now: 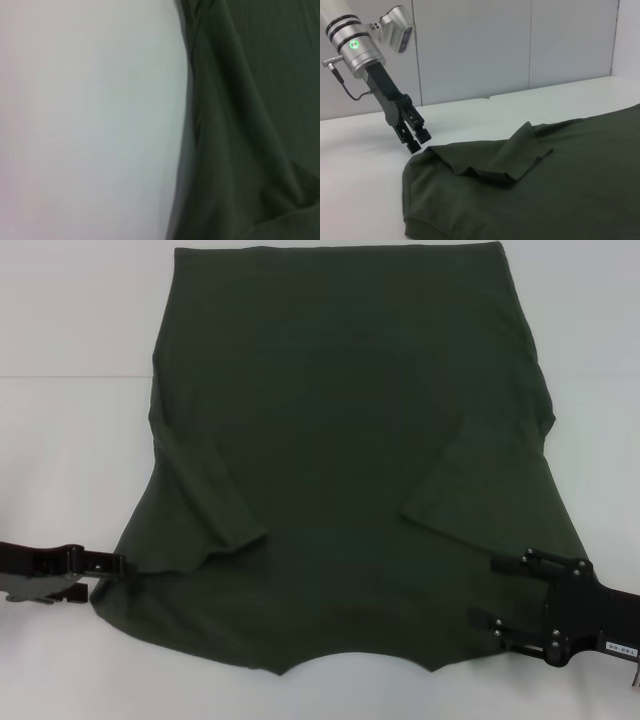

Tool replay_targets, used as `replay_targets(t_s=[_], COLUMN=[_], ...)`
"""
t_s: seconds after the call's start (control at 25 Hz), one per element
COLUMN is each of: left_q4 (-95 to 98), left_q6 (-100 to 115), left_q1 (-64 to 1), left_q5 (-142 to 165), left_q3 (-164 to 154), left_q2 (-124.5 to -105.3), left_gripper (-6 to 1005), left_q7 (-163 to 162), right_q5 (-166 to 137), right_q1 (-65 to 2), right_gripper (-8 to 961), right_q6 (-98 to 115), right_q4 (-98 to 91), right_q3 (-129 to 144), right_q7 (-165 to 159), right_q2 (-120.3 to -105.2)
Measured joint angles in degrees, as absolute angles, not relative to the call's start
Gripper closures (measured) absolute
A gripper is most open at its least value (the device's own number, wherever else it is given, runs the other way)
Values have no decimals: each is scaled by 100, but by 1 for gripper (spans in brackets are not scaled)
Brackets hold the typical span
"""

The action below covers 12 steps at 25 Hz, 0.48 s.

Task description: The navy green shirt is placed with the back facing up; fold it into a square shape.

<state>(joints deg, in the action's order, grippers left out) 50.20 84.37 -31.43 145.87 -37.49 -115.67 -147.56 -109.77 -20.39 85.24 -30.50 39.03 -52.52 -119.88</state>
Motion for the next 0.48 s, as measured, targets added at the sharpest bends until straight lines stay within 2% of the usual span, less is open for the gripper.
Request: replay_targets(t_s=[0.48], left_q4=[4918], left_q6=[8375], left_q1=[-3181], left_q5=[14659], left_q3=[-3753], left_q2=[-11577], left_gripper=[139], left_q7=[-14761], right_q5=[-10978], right_q1=[-2045], right_gripper=[200], right_q6=[8484], right_q4=[-3050], right_q3=[3902], right_q7=[-5255], right_q2=[-11994])
